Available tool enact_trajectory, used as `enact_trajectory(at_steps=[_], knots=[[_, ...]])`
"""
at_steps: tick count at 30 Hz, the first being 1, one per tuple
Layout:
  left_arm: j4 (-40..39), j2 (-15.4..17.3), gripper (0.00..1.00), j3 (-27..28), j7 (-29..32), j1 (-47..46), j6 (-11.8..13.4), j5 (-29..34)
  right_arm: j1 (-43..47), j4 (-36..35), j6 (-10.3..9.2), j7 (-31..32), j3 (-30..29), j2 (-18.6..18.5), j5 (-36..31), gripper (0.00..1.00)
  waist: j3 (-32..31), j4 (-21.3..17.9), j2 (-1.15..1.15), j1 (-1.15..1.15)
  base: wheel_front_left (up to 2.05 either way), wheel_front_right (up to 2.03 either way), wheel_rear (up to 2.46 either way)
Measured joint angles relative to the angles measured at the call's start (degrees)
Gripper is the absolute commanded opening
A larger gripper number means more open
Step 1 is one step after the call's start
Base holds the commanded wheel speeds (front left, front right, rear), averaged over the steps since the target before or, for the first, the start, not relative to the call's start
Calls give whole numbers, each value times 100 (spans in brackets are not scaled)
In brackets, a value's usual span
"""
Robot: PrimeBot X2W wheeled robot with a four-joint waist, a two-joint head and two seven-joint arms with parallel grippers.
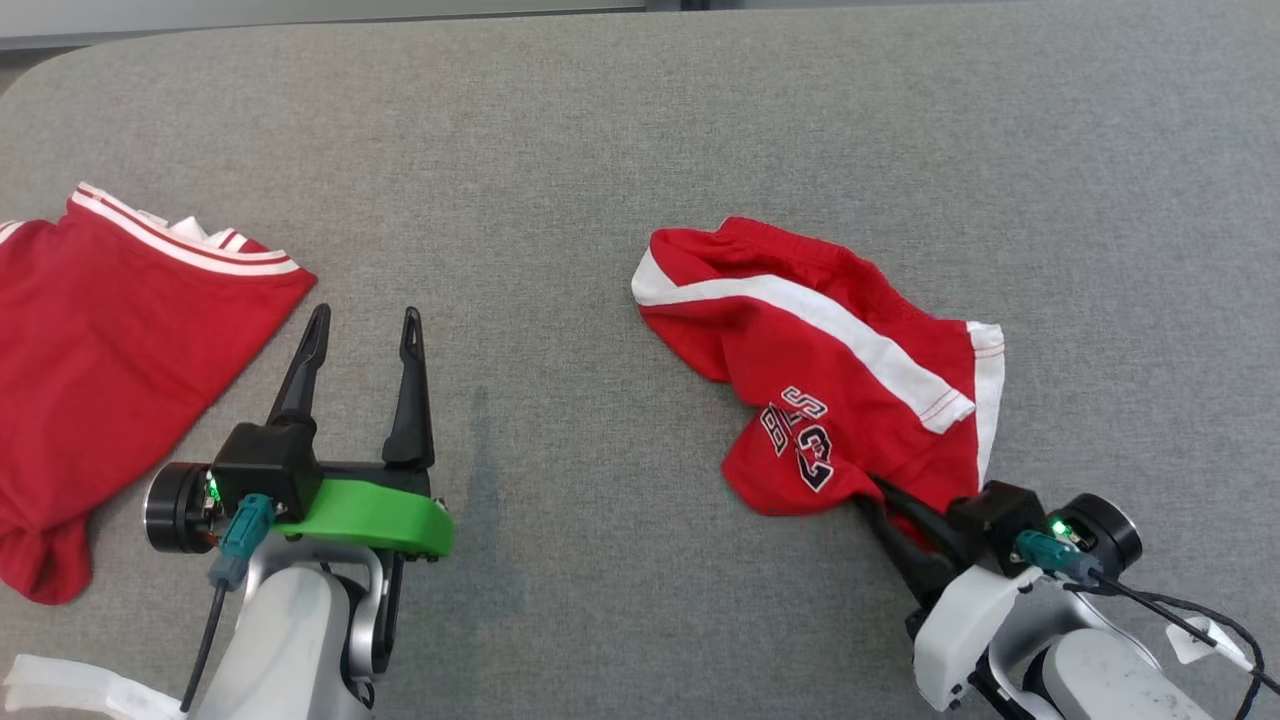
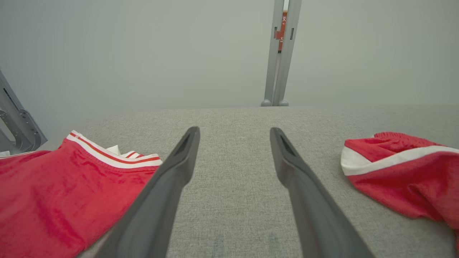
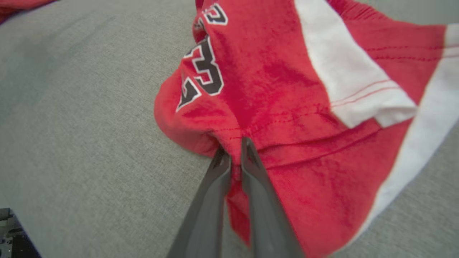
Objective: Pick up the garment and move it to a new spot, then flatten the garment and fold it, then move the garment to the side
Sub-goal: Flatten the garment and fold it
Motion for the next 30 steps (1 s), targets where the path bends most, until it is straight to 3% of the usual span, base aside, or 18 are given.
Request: enact_trajectory(at_steps=[1, 8, 14, 20, 30], knots=[[4, -3, 100, 13, 0, 0, 0, 10, 34, 8, -1, -103, -118, 102, 33, 100, -2, -12, 0, 0, 0, 0, 0], [20, -4, 100, 118, 0, 30, -3, 67, 199, -526, -1, -838, -893, 692, 374, 100, -117, -64, 0, 0, 0, 0, 0], [20, 14, 100, 227, 0, 141, 5, 91, 286, -980, -1, -1011, -1556, 1009, 554, 100, -253, -96, 0, 0, 0, 0, 0], [18, 20, 100, 287, 0, 276, 29, 92, 374, -975, -1, -1009, -2426, 1189, 480, 100, -416, -106, 0, 0, 0, 0, 0], [30, 62, 100, 290, 0, 455, 47, 92, 543, -1073, -1, -824, -2736, 1314, 275, 100, -554, -122, 0, 0, 0, 0, 0]])
